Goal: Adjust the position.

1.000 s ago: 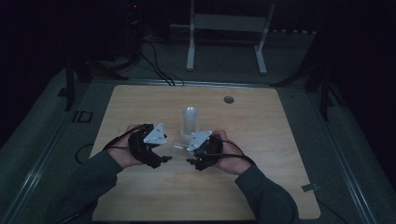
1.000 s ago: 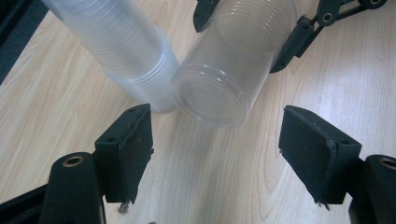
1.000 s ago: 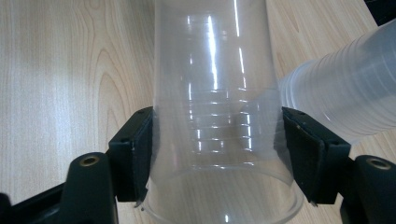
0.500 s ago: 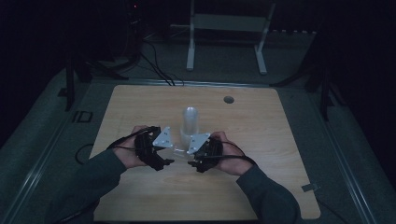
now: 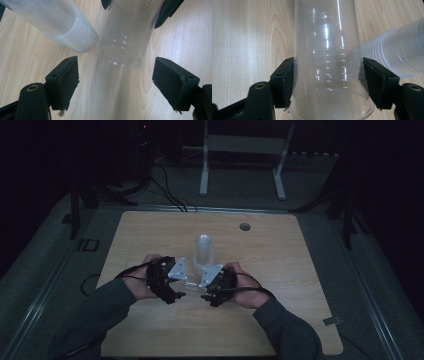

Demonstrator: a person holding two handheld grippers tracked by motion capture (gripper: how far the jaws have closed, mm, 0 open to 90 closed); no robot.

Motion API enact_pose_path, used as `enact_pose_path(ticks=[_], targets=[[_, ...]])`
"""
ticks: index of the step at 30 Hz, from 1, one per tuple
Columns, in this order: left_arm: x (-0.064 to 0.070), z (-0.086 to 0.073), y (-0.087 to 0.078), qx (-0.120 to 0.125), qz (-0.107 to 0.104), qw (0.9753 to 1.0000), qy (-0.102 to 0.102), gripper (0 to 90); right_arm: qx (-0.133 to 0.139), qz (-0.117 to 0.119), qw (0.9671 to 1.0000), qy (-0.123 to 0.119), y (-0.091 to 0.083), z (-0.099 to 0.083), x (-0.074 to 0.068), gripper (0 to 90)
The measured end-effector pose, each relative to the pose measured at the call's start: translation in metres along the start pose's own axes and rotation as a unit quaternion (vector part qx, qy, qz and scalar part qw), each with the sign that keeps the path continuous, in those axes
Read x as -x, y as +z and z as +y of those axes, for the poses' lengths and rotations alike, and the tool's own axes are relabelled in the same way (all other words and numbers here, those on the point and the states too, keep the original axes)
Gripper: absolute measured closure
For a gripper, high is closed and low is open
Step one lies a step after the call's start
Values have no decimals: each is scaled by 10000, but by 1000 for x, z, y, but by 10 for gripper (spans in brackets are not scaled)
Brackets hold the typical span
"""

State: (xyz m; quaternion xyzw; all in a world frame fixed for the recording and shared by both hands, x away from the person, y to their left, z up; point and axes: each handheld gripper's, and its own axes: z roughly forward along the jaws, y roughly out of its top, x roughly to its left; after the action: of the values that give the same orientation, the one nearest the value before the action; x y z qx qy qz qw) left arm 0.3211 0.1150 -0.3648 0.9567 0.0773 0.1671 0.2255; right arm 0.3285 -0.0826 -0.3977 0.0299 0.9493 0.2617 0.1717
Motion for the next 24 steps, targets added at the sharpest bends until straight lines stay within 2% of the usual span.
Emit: enact_pose_path(ticks=[15, 24], targets=[[3, 4, 6, -331, -143, 9991, 221, 215, -60, 37, 9999, -102, 2, 3, -1, 313], [6, 6, 12, -549, -113, 9977, 382, 225, -148, 57, 9996, -246, 3, 5, -2, 312]])
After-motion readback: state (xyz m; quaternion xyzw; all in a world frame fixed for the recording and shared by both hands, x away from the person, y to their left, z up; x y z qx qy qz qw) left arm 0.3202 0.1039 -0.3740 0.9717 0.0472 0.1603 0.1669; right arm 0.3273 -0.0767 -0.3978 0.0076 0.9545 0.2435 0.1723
